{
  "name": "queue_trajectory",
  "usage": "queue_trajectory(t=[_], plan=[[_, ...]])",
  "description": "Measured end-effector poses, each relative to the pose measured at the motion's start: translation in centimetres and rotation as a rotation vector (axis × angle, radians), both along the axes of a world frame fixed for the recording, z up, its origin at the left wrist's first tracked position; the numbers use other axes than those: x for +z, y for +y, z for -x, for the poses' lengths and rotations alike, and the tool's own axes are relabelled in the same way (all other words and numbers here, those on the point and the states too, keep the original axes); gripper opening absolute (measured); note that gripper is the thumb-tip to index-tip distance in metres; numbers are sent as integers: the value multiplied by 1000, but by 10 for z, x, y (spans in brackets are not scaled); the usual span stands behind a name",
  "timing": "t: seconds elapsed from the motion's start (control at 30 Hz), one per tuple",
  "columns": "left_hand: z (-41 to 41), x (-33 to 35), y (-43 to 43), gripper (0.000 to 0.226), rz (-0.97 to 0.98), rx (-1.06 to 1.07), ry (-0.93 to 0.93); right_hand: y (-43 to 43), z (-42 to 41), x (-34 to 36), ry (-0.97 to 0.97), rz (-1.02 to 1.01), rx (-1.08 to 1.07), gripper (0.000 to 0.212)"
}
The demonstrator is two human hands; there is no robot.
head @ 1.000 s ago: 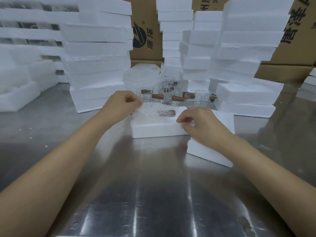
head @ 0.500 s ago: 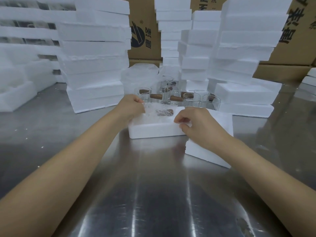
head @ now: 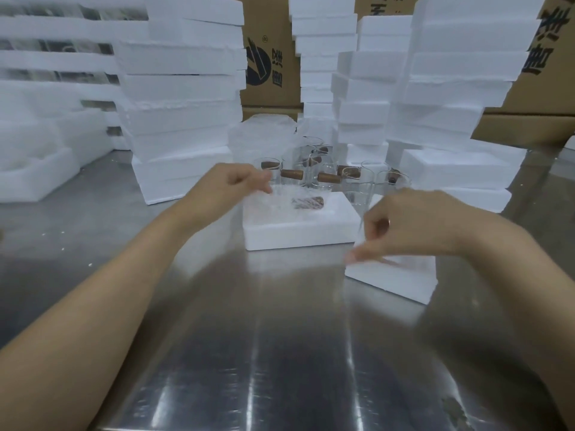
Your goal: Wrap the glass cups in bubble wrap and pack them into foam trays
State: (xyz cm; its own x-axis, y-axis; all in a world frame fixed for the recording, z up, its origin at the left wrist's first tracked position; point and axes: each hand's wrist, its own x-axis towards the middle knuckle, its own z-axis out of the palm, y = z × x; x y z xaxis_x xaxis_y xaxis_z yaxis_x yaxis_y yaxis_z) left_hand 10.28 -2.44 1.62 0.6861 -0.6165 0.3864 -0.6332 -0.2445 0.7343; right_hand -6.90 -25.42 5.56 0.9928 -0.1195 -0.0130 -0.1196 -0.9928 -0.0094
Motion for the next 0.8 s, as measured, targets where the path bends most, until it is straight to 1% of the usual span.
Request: queue_trajectory(t=[0.03, 0.07, 0.13, 0.17, 0.23, 0.3, 0.33, 0.4, 0.43, 0.47, 0.5, 0.53, 0.57, 0.6, 0.67, 0.73, 0.8], plan=[[2, -1, -2, 38, -62, -35, 3, 0, 0, -1, 108, -12, 13, 55], [3, -1, -4, 40, -130, -38, -25, -1, 0, -2, 170, -42, 38, 44], [5, -2, -9, 40, -288, 18, -113, -5, -1, -1, 166, -130, 106, 30], [7, -3, -12, 41, -348, 39, -156, -9, 0, 2, 124, -195, 136, 30], [8, -4, -17, 41, -381, 51, -191, -21, 3, 12, -17, -383, 148, 36], [10, -5, -21, 42, -413, 57, -236, -34, 8, 22, -228, -620, 109, 43], [10, -7, -24, 45, -440, 52, -279, -40, 10, 25, -344, -752, 85, 43], [10, -10, -29, 48, -476, 16, -363, -50, 11, 27, -602, -1043, 43, 32], [10, -11, -31, 51, -488, -6, -382, -53, 10, 28, -737, -1205, 41, 31], [10, -10, -31, 56, -499, -21, -382, -52, 9, 29, -841, -1371, 78, 33], [9, -9, -30, 63, -513, -23, -368, -52, 7, 29, -897, -1524, 164, 34], [8, -8, -27, 73, -513, -22, -332, -50, 4, 28, -909, -1662, 255, 32], [9, -6, -23, 83, -476, -22, -267, -48, 0, 25, -891, -1771, 308, 34], [10, -4, -19, 92, -395, -10, -186, -45, -4, 22, -869, -1858, 298, 37], [11, -1, -15, 99, -141, 47, -44, -37, -14, 13, -846, -1973, 152, 39], [10, 5, -18, 94, 88, 62, 28, -25, -23, 3, -795, -2020, -10, 43], [8, 11, -22, 82, 197, 1, 177, -15, -30, -7, -696, -1984, -118, 42]])
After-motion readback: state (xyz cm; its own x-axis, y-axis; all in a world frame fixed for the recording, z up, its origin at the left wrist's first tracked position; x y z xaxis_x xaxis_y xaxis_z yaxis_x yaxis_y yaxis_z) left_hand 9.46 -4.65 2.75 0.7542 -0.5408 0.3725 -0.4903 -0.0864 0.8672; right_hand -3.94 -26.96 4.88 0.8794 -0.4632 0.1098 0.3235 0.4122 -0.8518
